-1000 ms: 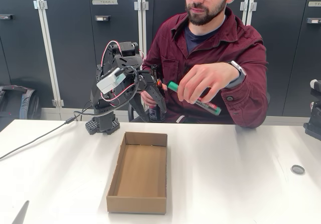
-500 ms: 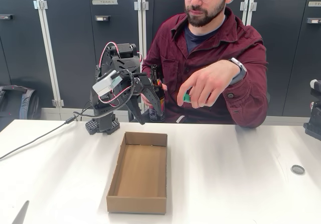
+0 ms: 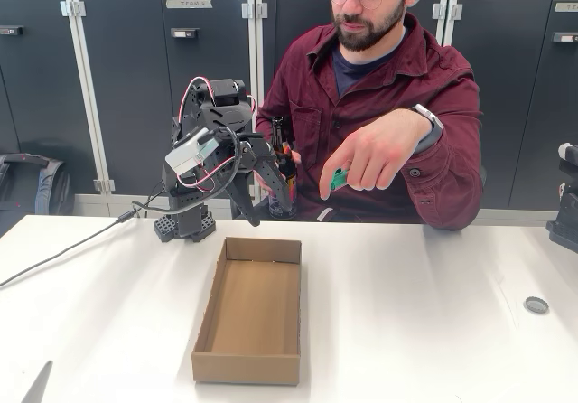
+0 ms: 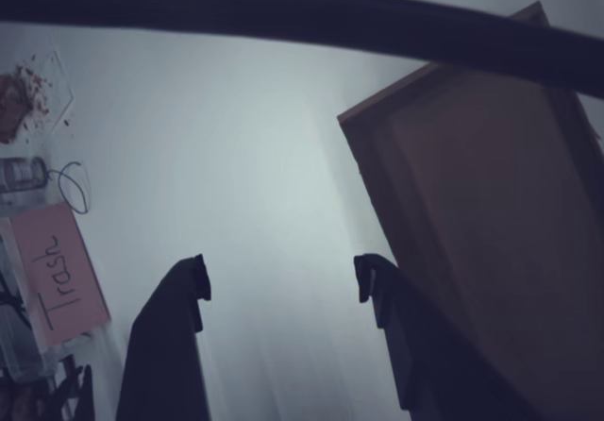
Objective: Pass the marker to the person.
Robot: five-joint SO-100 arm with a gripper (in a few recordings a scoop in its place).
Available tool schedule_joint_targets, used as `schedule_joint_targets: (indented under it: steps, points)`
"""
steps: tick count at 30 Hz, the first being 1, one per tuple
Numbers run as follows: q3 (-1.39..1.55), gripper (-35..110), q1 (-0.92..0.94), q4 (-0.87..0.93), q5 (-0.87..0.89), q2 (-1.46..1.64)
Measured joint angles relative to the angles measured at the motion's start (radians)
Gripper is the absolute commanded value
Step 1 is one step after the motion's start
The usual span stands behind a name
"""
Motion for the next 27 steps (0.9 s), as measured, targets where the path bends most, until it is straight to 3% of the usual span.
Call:
schedule_joint_targets:
  steps: [27]
  points:
    - [0.006, 35, -0.011, -0.006, 0.0, 0.003]
